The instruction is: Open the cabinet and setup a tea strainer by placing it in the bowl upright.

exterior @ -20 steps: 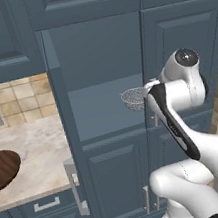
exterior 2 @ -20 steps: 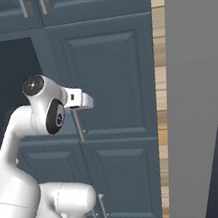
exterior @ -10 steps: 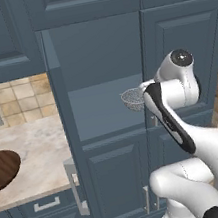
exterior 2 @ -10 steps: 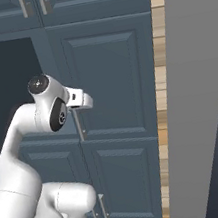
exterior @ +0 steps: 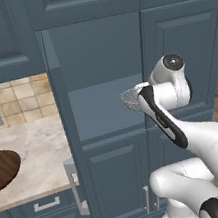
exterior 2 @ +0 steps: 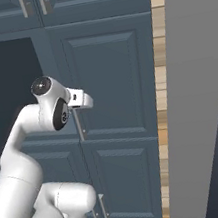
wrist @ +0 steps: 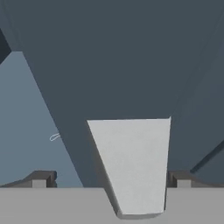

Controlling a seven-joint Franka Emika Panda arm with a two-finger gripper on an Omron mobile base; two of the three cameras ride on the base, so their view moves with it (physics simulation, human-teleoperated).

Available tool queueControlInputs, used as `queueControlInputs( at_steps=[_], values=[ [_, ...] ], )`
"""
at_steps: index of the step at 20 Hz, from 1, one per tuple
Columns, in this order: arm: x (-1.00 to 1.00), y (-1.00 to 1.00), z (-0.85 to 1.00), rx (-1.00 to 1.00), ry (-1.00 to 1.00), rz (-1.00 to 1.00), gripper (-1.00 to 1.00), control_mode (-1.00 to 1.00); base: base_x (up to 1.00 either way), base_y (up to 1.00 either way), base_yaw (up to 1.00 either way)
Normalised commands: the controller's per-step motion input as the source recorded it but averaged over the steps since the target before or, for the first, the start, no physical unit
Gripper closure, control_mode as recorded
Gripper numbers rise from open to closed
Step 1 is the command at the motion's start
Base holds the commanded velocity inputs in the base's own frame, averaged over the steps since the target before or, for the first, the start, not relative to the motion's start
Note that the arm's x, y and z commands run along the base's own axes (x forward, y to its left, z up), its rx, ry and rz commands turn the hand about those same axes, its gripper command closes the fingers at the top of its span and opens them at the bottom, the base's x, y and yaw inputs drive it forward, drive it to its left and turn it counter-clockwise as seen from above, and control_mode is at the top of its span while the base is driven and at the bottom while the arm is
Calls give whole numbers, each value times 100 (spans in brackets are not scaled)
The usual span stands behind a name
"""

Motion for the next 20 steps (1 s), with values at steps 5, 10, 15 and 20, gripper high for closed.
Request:
queueControlInputs(
  at_steps=[5,10,15,20],
  values=[
    [28,-23,-17,0,0,0,-100,-100,0,0,0],
    [8,-1,-24,0,0,2,-100,-100,0,0,0],
    [8,0,-14,2,0,3,100,-100,0,0,0],
    [5,0,-3,1,0,3,100,-100,0,0,0]
  ],
)
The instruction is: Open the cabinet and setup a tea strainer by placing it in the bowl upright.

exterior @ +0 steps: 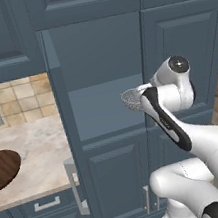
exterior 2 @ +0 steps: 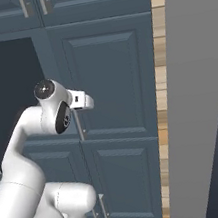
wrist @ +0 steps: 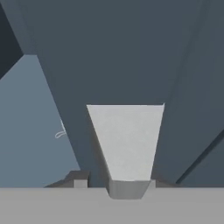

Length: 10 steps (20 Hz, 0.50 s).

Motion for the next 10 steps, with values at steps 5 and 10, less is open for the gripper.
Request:
queueControlInputs(
  at_steps=[5,10],
  values=[
    [0,0,0,0,0,3,100,-100,0,0,0],
    [0,0,0,0,0,2,100,-100,0,0,0]
  ],
)
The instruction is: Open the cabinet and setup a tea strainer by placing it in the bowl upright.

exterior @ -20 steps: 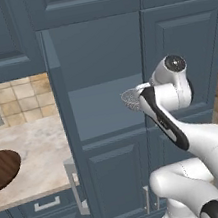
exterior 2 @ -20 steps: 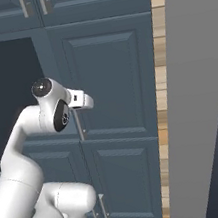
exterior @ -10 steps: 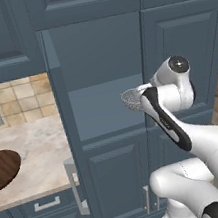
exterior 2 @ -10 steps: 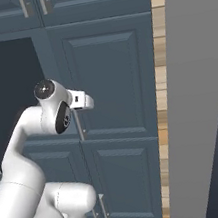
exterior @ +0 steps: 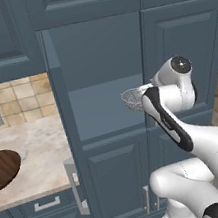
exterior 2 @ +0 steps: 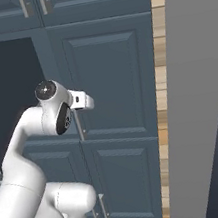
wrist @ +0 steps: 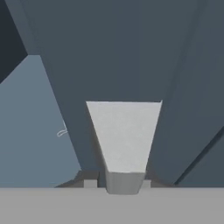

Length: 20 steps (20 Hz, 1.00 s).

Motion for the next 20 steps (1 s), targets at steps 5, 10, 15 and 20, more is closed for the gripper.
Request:
queueControlInputs(
  at_steps=[5,10,15,20],
  values=[
    [-19,-23,0,0,0,0,100,-100,0,0,0],
    [-77,-60,0,10,0,0,100,-100,0,0,0],
    [-96,-76,0,9,0,0,100,-100,0,0,0],
    [-86,-80,0,1,0,1,100,-100,0,0,0]
  ],
)
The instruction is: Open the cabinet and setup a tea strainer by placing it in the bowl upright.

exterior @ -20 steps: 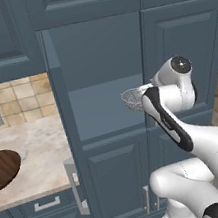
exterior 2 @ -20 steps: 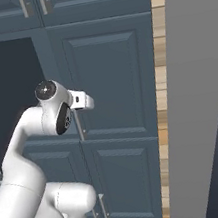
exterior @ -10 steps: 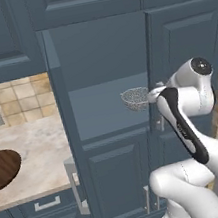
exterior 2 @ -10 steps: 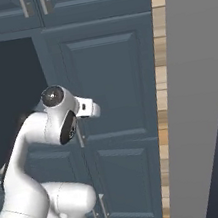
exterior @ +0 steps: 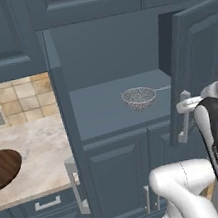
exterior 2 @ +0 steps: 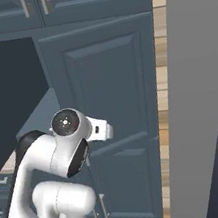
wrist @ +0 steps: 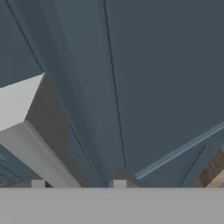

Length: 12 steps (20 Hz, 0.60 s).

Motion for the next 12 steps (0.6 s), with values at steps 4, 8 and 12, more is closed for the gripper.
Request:
queueControlInputs(
  at_steps=[4,8,12],
  values=[
    [-89,-90,-1,0,0,0,100,-100,0,0,0],
    [-48,-68,-14,-1,4,0,100,-100,0,0,0],
    [-26,-6,0,0,0,0,100,-100,0,0,0]
  ],
)
